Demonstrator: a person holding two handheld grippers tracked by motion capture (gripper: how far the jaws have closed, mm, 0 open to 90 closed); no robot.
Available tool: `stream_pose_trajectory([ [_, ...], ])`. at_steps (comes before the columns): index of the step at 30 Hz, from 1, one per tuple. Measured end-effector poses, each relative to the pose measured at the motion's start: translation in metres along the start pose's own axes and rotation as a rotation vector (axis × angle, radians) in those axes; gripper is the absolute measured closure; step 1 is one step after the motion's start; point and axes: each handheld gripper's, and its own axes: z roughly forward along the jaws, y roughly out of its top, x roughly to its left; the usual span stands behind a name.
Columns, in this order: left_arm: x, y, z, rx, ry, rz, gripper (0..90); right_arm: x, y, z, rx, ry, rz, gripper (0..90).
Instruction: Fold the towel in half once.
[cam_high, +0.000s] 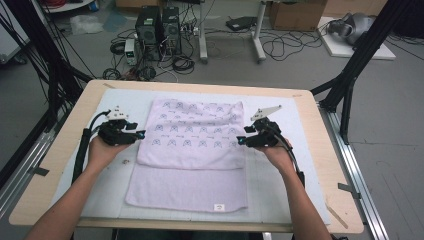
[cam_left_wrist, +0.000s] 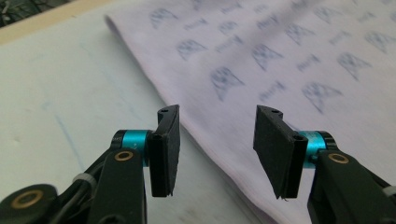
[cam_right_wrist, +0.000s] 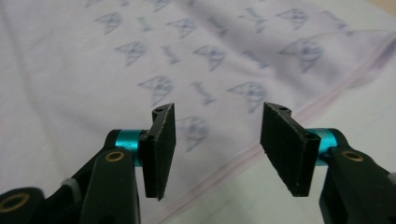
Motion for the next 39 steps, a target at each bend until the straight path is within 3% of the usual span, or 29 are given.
stream_pose_trajectory([
  [7,-0.027,-0.023,-0.011,0.004,-0.111,0.049,52.7,0.027,-0.024,0.001,-0.014,0.062,-0.022,48.2],
  [9,-0.032,-0.029,-0.011,0.026,-0.141,0.056,52.7,0.032,-0.026,0.005,0.032,0.083,-0.027,48.2],
  [13,-0.039,-0.037,-0.010,0.079,-0.161,0.090,55.2,0.040,-0.026,0.014,0.085,0.101,-0.059,50.6],
  [14,-0.040,-0.038,-0.010,0.069,-0.164,0.091,57.2,0.041,-0.026,0.017,0.103,0.103,-0.068,52.0],
  [16,-0.041,-0.040,-0.009,0.065,-0.167,0.093,63.9,0.043,-0.028,0.025,0.125,0.110,-0.073,55.7],
  [19,-0.041,-0.041,-0.008,0.055,-0.164,0.092,74.8,0.042,-0.028,0.024,0.112,0.109,-0.074,66.5],
  [21,-0.041,-0.040,-0.007,0.057,-0.168,0.087,84.3,0.040,-0.029,0.024,0.103,0.122,-0.065,80.3],
  [24,-0.041,-0.037,-0.009,0.063,-0.167,0.088,87.8,0.039,-0.028,0.024,0.097,0.146,-0.065,86.7],
  [27,-0.038,-0.030,-0.018,0.038,-0.160,0.081,88.1,0.037,-0.023,0.014,0.058,0.135,-0.073,87.0],
  [30,-0.035,-0.018,-0.033,-0.018,-0.153,0.064,88.1,0.035,-0.016,-0.006,-0.029,0.112,-0.076,87.1],
  [33,-0.037,-0.006,-0.050,-0.061,-0.149,0.069,88.1,0.037,-0.012,-0.024,-0.080,0.106,-0.079,87.1],
  [36,-0.047,-0.006,-0.067,-0.084,-0.157,0.090,88.1,0.050,-0.013,-0.040,-0.090,0.115,-0.107,87.1],
  [39,-0.061,-0.019,-0.082,-0.087,-0.173,0.118,88.1,0.069,-0.022,-0.054,-0.088,0.137,-0.129,87.1],
])
